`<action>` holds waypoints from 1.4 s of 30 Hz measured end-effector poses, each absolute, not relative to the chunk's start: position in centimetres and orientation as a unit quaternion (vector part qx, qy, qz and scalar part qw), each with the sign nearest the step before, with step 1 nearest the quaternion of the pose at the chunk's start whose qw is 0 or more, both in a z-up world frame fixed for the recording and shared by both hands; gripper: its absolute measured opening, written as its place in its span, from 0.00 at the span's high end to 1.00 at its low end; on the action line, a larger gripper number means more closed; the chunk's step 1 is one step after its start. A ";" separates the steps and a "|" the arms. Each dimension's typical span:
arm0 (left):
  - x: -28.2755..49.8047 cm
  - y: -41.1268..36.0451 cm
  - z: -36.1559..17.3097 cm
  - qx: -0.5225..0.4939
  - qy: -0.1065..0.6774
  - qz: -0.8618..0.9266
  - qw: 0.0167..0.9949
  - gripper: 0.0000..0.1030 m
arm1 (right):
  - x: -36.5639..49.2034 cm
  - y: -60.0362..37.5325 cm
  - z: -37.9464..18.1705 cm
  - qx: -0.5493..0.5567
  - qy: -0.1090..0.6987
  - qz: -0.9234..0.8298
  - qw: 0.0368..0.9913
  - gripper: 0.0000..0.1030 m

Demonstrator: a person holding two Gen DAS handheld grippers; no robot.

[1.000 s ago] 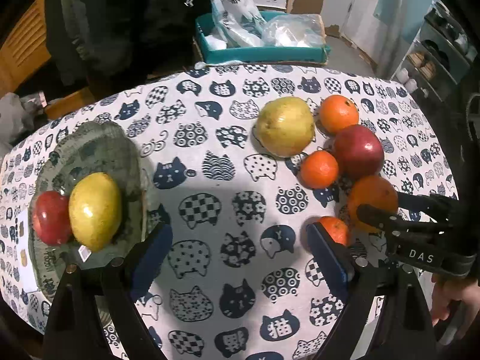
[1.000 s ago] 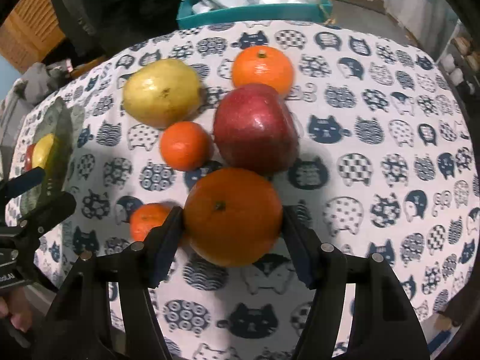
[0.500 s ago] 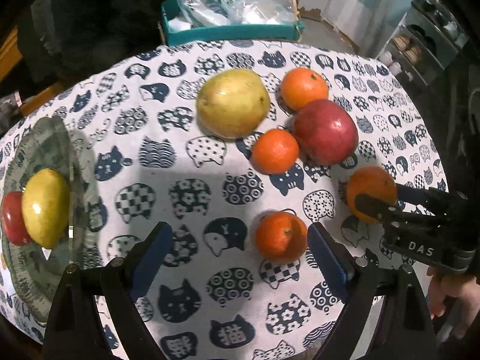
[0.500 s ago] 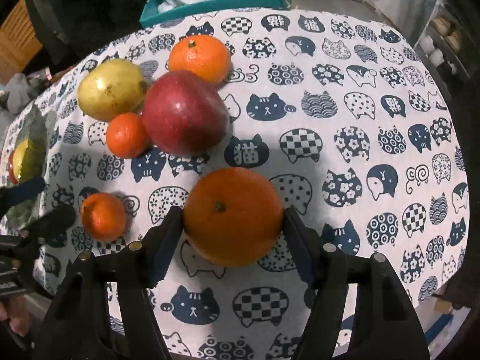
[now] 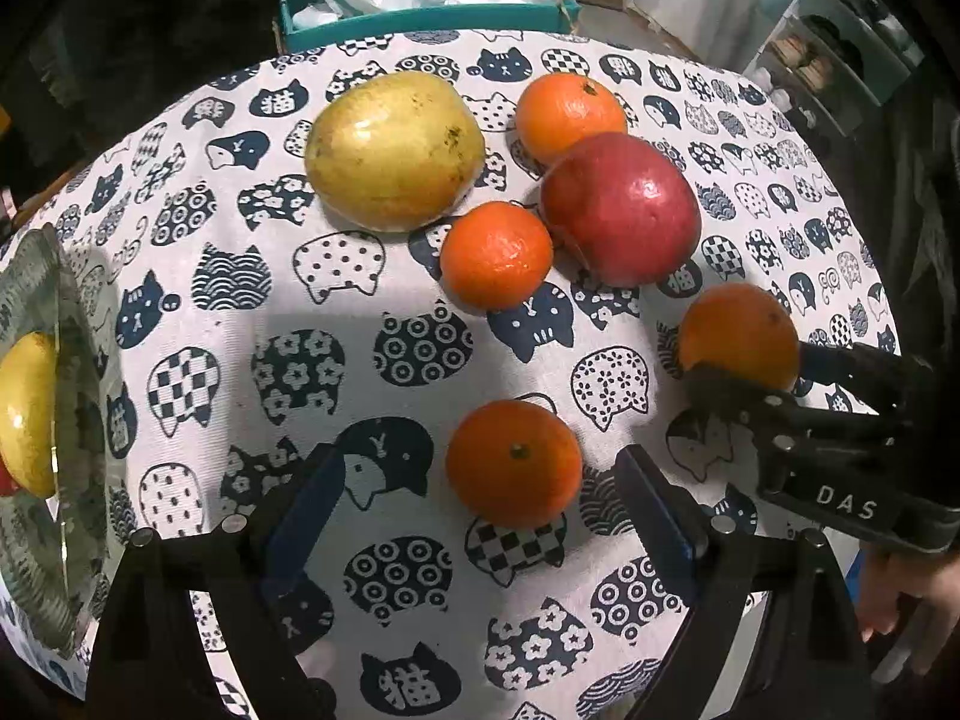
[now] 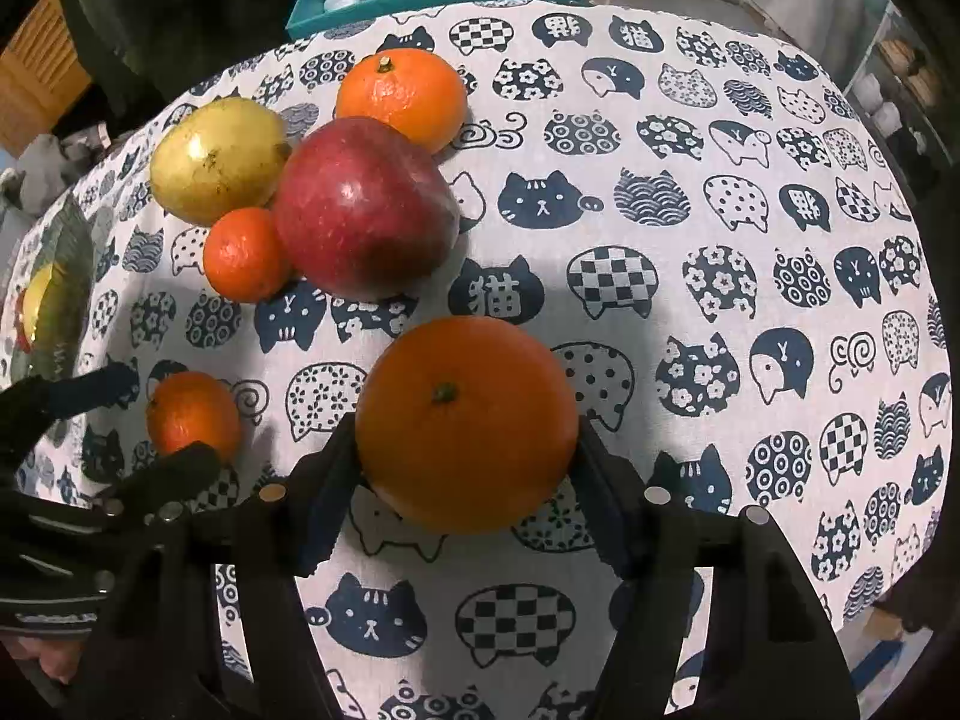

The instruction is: Organize fruits

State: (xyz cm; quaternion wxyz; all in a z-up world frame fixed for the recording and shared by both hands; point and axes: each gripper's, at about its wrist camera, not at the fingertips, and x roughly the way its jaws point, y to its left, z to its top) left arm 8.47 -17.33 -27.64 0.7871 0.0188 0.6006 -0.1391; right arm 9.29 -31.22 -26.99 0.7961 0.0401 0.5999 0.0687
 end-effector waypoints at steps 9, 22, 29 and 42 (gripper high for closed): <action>8.5 -18.2 -28.7 0.025 0.609 -0.153 0.778 0.46 | 8.9 -33.2 -25.9 0.034 0.583 0.046 0.811 0.36; 8.1 -16.2 -25.3 0.014 0.568 -0.141 0.810 0.55 | 7.8 -32.7 -22.1 0.010 0.540 0.052 0.840 0.36; 7.5 -14.4 -22.2 -0.001 0.538 -0.132 0.833 0.55 | 7.8 -30.9 -19.6 0.001 0.512 0.061 0.857 0.37; 6.5 -12.2 -17.7 -0.018 0.497 -0.119 0.859 0.56 | 6.9 -28.5 -14.8 -0.011 0.457 0.085 0.885 0.37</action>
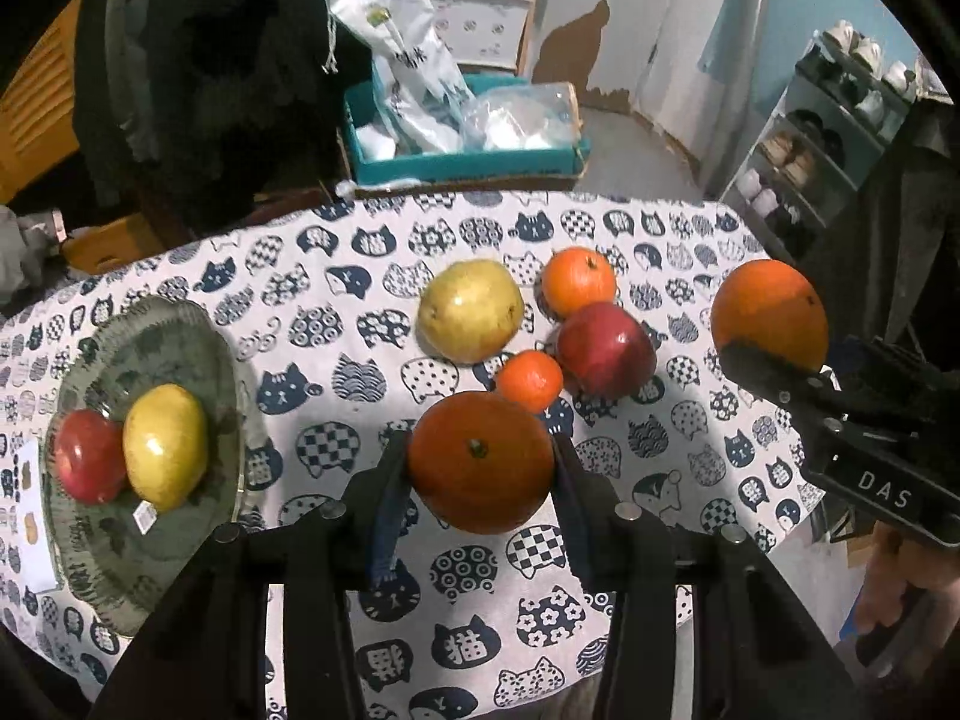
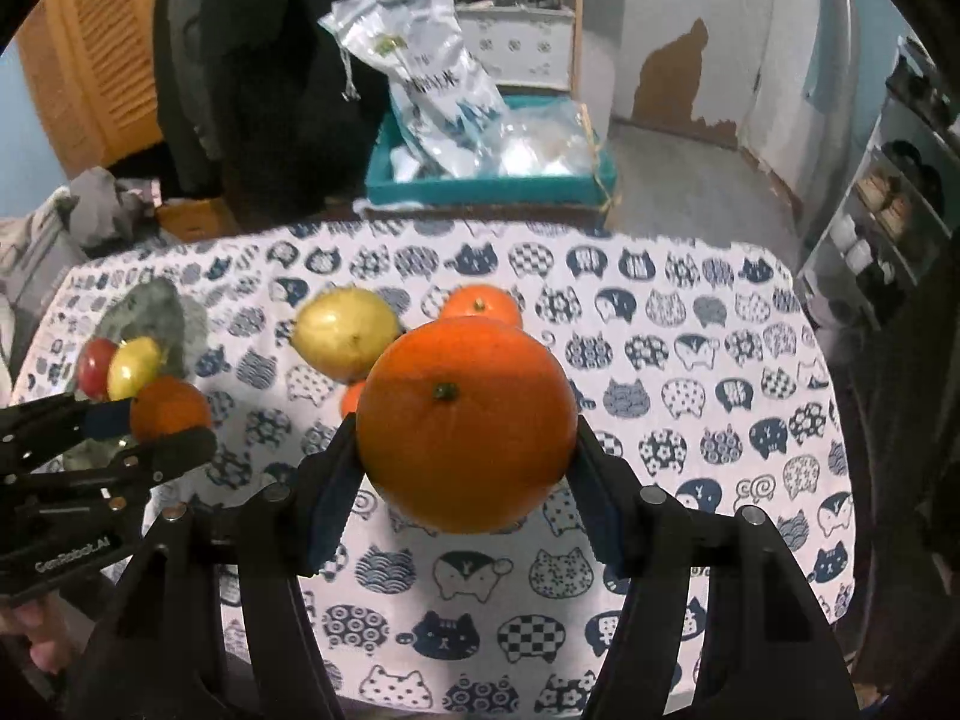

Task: Organize fruits
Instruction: 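Lift the large orange with the left tool while the right tool lifts another large orange, then carry both held oranges over the green glass bowl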

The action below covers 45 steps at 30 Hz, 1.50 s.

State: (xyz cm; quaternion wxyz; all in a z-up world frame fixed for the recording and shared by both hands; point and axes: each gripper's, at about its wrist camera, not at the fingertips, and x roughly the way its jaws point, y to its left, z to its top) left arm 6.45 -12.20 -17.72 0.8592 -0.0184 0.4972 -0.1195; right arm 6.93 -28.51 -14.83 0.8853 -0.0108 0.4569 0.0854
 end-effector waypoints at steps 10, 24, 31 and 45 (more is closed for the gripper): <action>5.3 -10.8 -14.6 -0.018 0.461 -0.112 0.880 0.56 | 6.2 -26.6 -11.4 -0.018 0.422 0.107 0.900 0.37; 3.8 -6.6 -11.1 -0.037 0.421 -0.093 0.902 0.56 | 5.5 -22.5 -7.8 -0.032 0.389 0.145 0.909 0.37; 2.9 -3.7 -9.9 -0.042 0.402 -0.071 0.912 0.56 | 5.6 -19.8 -7.1 -0.043 0.382 0.164 0.909 0.37; 1.9 3.2 -10.3 -0.067 0.397 -0.013 0.915 0.56 | 6.7 -12.8 -7.2 -0.058 0.387 0.214 0.895 0.37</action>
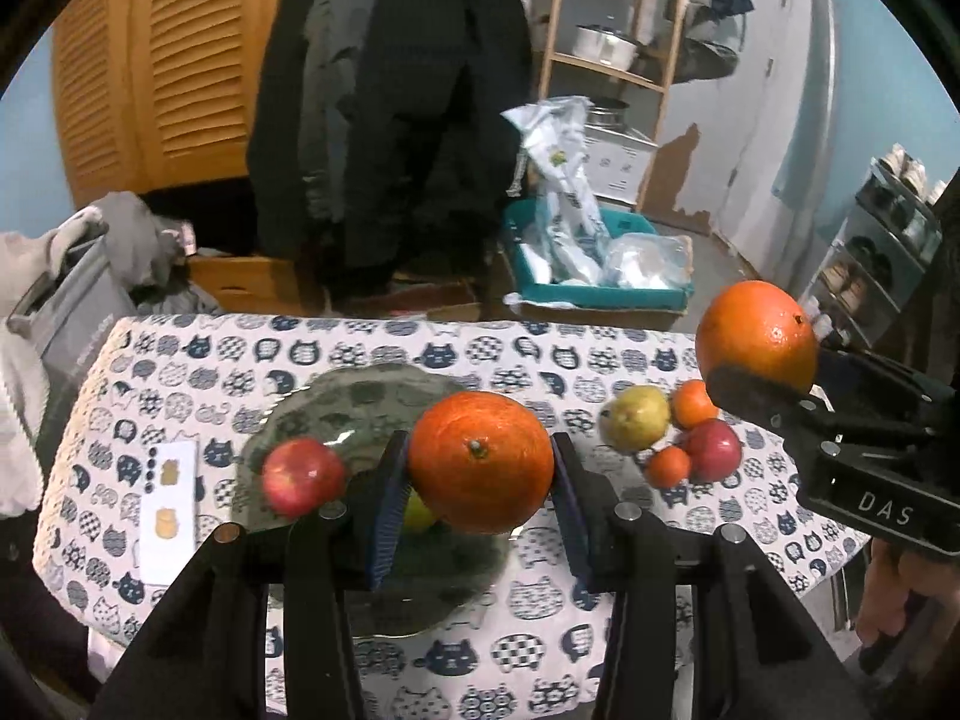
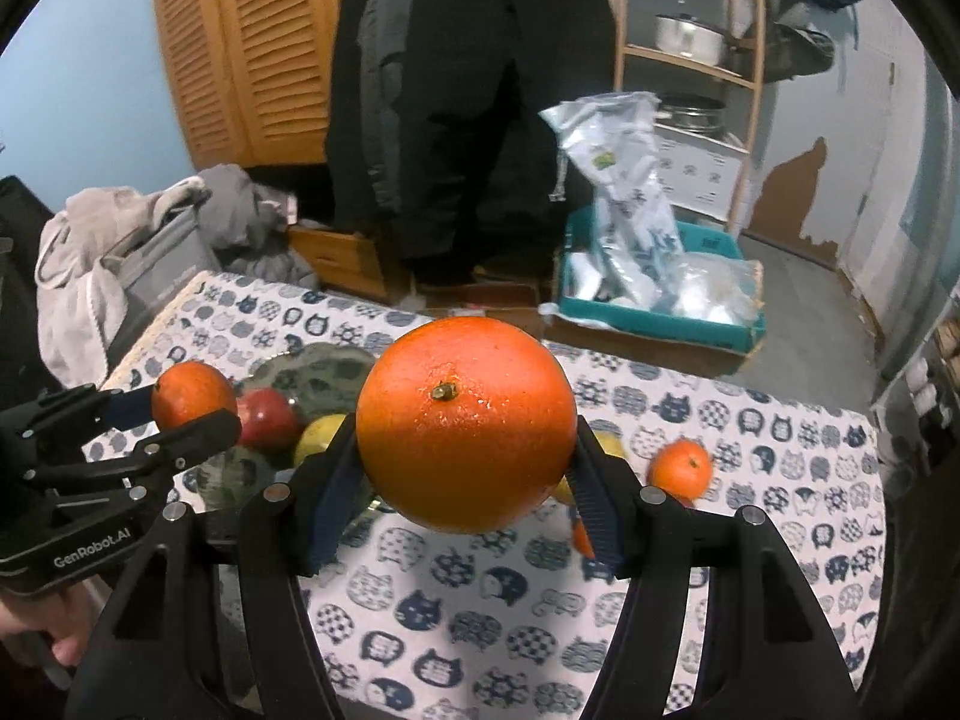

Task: Organize fruits
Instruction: 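Carry both held oranges over the green glass bowl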

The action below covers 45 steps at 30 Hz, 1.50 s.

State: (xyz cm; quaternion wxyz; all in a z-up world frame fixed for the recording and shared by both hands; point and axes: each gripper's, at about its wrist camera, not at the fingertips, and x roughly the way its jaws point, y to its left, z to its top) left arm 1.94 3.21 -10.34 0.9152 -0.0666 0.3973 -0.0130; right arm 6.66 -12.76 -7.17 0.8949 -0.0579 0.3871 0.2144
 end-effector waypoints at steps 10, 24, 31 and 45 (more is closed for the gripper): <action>1.7 7.7 -11.9 -0.085 0.413 0.019 0.907 0.56 | 7.8 -7.5 -9.0 -0.065 0.409 0.251 0.875 0.37; 2.7 12.2 -18.3 -0.103 0.476 0.056 0.872 0.55 | 9.6 -2.4 -15.3 -0.066 0.480 0.270 0.832 0.37; 3.2 13.2 -21.2 -0.117 0.511 0.063 0.849 0.55 | 9.8 -1.2 -17.9 -0.072 0.508 0.275 0.813 0.37; 3.8 13.2 -24.2 -0.120 0.547 0.060 0.826 0.55 | 9.9 -0.6 -21.1 -0.070 0.550 0.282 0.783 0.37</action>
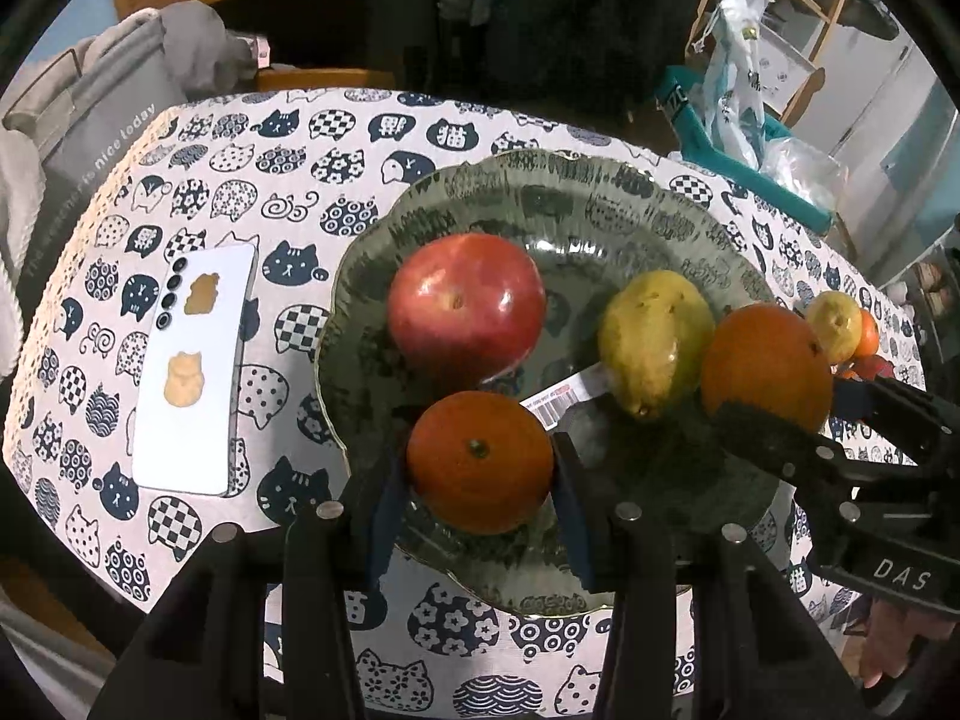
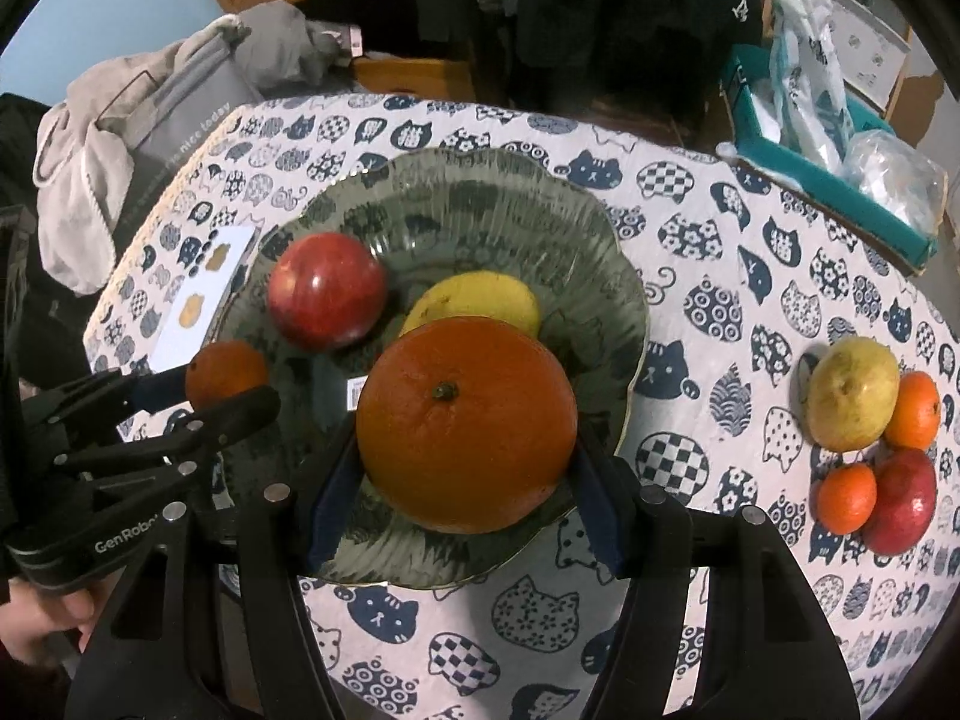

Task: Organize fruits
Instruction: 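Carry both held oranges over the green glass bowl, then open the left tool over the bowl while the right tool releases its orange there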

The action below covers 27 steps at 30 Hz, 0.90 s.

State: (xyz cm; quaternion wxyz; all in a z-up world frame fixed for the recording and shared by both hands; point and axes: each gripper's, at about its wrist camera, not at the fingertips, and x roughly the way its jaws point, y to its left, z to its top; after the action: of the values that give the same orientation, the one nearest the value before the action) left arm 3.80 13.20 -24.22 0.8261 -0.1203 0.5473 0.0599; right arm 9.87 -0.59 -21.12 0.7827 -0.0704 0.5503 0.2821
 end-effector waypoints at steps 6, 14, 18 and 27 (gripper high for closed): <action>3.8 13.3 -24.6 -0.121 0.554 0.060 0.821 0.55 | 10.0 -0.5 -21.2 -0.063 0.557 0.291 0.775 0.37; 3.7 13.3 -24.6 -0.124 0.554 0.063 0.821 0.40 | 9.7 -0.2 -21.5 -0.060 0.568 0.305 0.763 0.34; 3.6 13.4 -24.1 -0.118 0.547 0.066 0.826 0.32 | 9.7 -0.2 -21.9 -0.052 0.580 0.308 0.753 0.33; 3.3 13.7 -23.2 -0.125 0.539 0.072 0.830 0.32 | 9.4 -0.5 -21.2 -0.034 0.571 0.320 0.755 0.32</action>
State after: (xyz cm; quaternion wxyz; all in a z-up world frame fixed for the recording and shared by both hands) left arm 3.32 13.72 -23.19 0.8296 -0.1254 0.5392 0.0722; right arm 9.44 -0.54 -21.24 0.7554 -0.0339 0.5705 0.3205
